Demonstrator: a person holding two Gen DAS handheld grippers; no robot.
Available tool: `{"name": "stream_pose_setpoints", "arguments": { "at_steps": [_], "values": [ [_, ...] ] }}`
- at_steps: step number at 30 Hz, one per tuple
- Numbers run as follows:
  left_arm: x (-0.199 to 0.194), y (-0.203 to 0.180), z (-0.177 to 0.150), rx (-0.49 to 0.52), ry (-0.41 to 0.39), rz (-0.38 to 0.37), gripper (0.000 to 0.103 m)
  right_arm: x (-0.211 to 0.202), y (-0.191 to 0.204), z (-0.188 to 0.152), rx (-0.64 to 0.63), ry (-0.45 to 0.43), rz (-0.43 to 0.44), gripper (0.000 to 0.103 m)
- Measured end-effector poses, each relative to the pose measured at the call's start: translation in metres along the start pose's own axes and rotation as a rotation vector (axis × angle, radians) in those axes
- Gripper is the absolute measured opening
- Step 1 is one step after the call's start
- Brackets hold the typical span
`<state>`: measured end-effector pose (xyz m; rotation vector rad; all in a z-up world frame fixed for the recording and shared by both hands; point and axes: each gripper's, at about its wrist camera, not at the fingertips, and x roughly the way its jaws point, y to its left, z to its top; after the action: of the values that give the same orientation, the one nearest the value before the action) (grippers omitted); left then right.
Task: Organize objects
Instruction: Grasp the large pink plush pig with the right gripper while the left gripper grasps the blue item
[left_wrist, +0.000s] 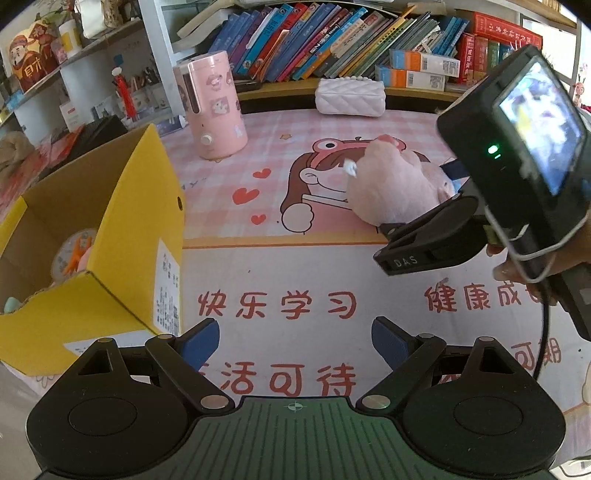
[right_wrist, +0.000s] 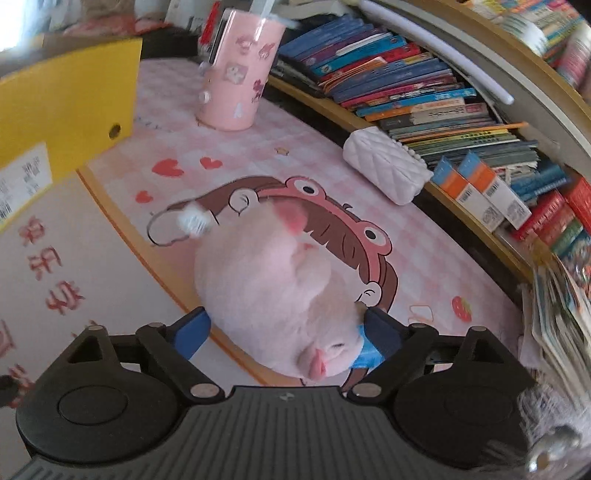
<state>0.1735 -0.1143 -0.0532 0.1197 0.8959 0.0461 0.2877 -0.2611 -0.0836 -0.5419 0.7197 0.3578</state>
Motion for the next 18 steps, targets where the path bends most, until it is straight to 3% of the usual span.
{"name": "stream_pose_setpoints", "arguments": {
  "at_steps": [4,9,14,18],
  "values": [
    [0.003,-0.002,0.006,0.004,-0.005,-0.002,0.092,0.007,-0.008,-0.001,0.02,0.012,0.008,0.067],
    [0.007,-0.004,0.012,0.005,-0.016,-0.007,0.092,0.002,-0.015,-0.004,0.047,-0.014,0.051,0.055],
    [0.015,-0.006,0.018,0.001,-0.014,-0.02,0.092,-0.017,-0.03,-0.011,0.176,-0.024,0.119,0.05],
    [0.024,-0.015,0.026,0.003,-0.02,-0.048,0.092,-0.041,-0.049,-0.023,0.315,-0.041,0.092,0.05]
  ]
}}
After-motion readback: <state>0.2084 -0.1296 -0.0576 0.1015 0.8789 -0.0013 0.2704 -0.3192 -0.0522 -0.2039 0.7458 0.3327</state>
